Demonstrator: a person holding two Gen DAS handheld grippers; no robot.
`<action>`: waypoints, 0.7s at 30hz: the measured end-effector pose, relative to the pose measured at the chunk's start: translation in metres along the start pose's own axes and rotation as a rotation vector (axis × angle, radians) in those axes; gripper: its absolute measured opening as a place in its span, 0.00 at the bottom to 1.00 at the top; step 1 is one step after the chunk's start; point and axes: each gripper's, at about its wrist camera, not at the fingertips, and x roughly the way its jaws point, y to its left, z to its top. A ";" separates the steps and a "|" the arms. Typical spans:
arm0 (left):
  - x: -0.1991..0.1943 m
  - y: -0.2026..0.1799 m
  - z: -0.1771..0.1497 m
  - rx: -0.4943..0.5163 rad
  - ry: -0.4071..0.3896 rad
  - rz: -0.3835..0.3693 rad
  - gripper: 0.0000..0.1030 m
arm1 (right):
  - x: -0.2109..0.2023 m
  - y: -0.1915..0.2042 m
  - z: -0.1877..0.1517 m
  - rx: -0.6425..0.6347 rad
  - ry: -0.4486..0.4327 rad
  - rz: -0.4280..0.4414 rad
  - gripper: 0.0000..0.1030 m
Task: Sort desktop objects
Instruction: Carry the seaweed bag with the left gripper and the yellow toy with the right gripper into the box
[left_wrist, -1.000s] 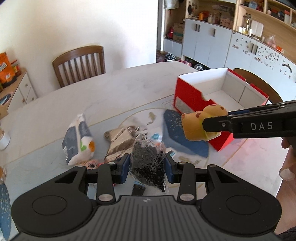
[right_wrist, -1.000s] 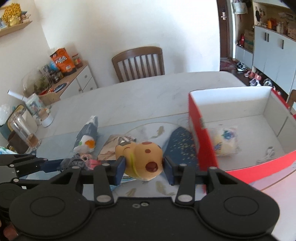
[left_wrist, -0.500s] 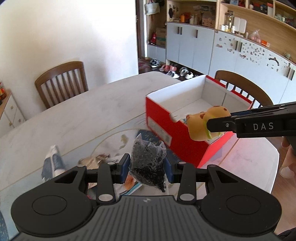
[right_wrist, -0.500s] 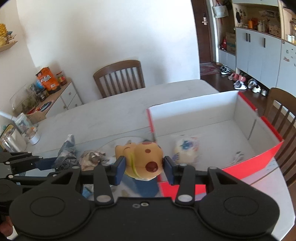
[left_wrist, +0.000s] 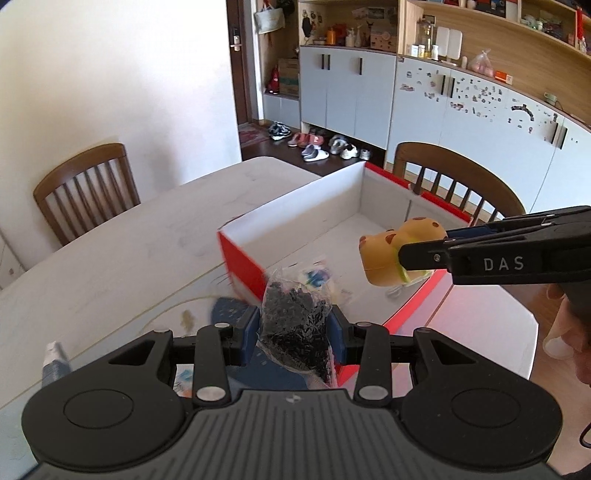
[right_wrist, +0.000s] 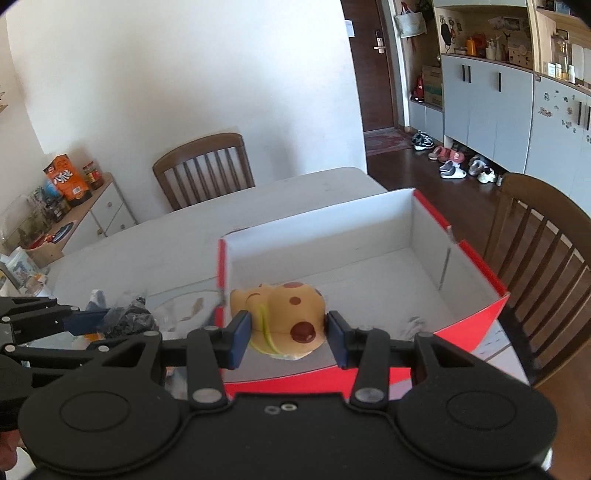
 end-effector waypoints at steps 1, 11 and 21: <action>0.003 -0.003 0.002 0.002 0.002 -0.004 0.37 | 0.000 -0.004 0.001 0.002 -0.002 -0.004 0.42; 0.042 -0.033 0.027 0.064 0.049 -0.019 0.37 | 0.016 -0.046 0.017 0.029 0.005 -0.043 0.42; 0.090 -0.046 0.045 0.093 0.147 -0.054 0.37 | 0.050 -0.071 0.029 0.001 0.048 -0.087 0.42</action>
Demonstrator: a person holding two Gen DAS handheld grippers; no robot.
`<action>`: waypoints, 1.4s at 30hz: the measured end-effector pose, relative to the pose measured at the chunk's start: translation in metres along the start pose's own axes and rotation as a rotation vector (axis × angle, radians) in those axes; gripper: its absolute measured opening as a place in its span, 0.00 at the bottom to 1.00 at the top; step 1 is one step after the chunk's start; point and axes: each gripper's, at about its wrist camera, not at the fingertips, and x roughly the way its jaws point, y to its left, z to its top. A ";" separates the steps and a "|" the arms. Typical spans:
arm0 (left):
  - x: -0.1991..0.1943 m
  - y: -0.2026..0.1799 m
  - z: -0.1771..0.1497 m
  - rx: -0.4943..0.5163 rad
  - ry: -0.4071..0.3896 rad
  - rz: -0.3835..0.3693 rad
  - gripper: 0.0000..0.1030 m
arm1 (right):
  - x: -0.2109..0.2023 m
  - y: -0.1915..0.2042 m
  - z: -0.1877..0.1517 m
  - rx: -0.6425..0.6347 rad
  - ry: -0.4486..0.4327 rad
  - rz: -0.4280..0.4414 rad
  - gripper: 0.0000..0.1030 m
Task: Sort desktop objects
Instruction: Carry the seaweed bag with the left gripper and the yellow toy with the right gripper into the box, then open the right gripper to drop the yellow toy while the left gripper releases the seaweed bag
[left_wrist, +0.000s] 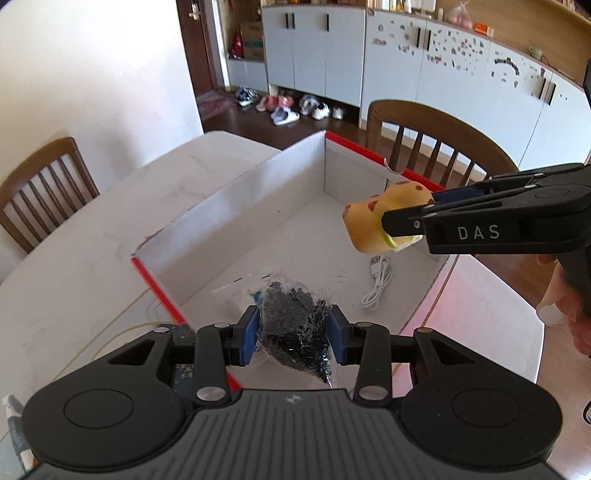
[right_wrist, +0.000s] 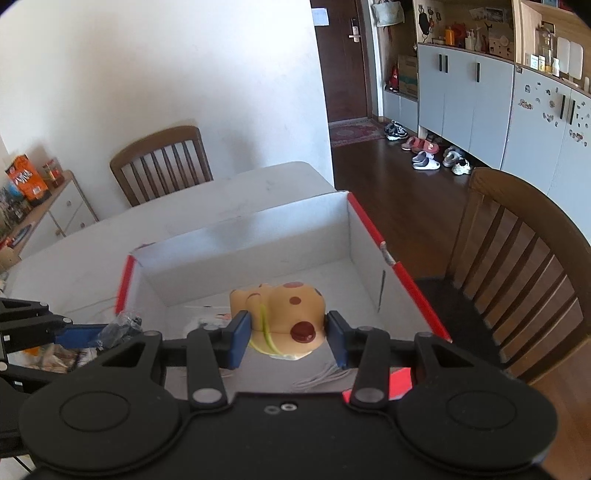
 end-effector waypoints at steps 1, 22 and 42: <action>0.005 -0.002 0.003 0.005 0.012 -0.007 0.37 | 0.004 -0.002 0.002 -0.007 0.004 -0.003 0.42; 0.092 -0.022 0.031 0.065 0.172 -0.080 0.37 | 0.083 -0.016 0.011 -0.107 0.134 -0.050 0.42; 0.114 -0.024 0.023 0.071 0.269 -0.108 0.39 | 0.102 -0.001 0.002 -0.244 0.189 -0.023 0.43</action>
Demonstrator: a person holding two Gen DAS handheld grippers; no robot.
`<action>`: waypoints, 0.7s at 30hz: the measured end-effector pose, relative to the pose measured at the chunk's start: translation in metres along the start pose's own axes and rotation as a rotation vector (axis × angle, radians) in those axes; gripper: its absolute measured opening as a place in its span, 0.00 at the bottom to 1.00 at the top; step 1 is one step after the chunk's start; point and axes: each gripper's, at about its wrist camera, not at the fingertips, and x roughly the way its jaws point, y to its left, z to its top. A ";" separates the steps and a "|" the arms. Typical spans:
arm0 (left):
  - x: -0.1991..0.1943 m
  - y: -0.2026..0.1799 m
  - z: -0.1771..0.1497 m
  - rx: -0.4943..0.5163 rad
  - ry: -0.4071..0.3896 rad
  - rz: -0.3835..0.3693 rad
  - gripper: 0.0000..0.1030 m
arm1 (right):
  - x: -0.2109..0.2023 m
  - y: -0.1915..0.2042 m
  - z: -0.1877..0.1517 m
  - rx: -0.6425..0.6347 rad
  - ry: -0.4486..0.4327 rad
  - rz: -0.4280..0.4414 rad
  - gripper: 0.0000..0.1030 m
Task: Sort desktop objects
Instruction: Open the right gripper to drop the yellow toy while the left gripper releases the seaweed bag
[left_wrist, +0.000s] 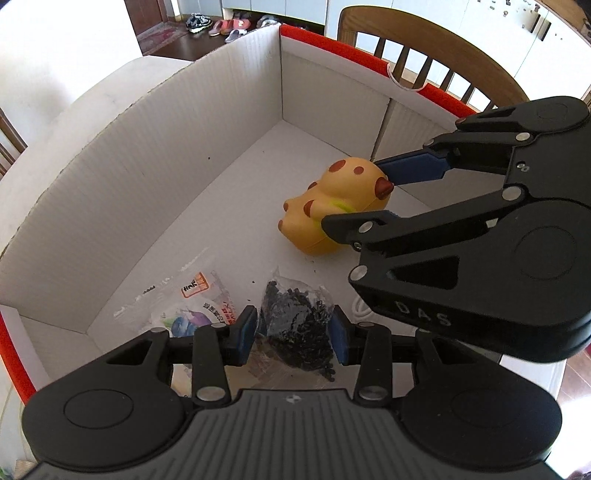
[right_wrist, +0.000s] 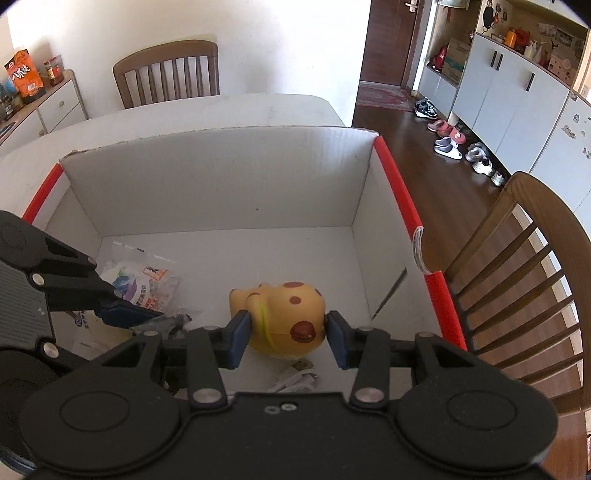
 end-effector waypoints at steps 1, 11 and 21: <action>-0.001 0.000 -0.001 -0.002 -0.001 0.001 0.42 | 0.000 0.000 0.000 0.002 0.000 0.000 0.44; -0.022 0.004 -0.007 -0.018 -0.055 -0.001 0.61 | -0.008 -0.006 0.000 0.008 -0.009 -0.016 0.50; -0.053 0.001 -0.021 -0.035 -0.133 0.007 0.61 | -0.036 -0.013 0.002 0.047 -0.037 -0.003 0.53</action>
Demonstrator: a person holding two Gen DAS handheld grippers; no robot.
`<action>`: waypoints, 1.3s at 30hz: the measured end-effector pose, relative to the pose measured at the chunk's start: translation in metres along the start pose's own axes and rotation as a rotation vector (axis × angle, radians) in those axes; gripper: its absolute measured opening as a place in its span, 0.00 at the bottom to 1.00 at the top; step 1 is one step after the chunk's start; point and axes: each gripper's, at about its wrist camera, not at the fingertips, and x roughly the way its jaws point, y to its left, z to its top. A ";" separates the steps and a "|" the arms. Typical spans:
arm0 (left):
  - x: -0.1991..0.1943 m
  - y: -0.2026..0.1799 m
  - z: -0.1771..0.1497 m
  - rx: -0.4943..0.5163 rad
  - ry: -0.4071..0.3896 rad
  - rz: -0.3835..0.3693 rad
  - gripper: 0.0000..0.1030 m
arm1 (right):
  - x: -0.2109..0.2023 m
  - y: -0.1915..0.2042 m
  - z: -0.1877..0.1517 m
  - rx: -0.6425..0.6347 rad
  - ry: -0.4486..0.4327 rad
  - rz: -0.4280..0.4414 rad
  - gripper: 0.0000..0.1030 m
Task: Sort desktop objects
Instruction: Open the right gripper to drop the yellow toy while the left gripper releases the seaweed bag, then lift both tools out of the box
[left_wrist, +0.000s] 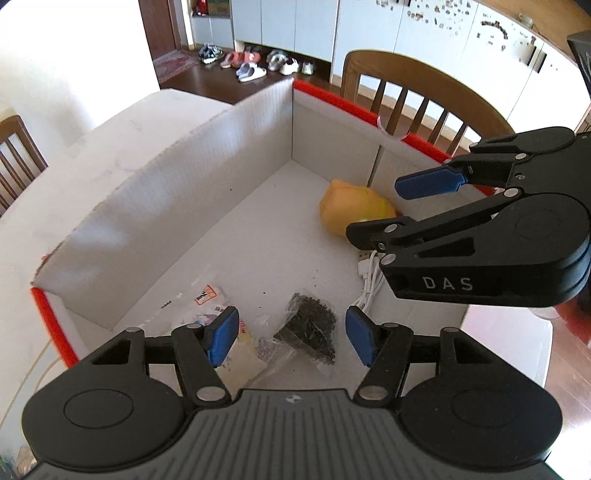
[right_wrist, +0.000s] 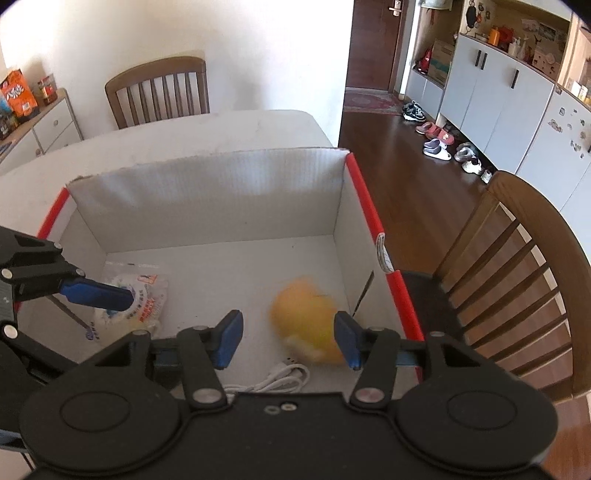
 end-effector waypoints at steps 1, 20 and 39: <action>0.001 0.001 0.001 0.000 -0.009 -0.001 0.61 | -0.004 0.000 0.000 0.000 -0.005 0.002 0.53; -0.070 0.017 -0.045 -0.063 -0.181 0.024 0.61 | -0.067 0.041 -0.005 -0.014 -0.098 0.066 0.63; -0.111 0.045 -0.106 -0.121 -0.242 0.023 0.80 | -0.088 0.091 -0.023 0.024 -0.136 0.065 0.81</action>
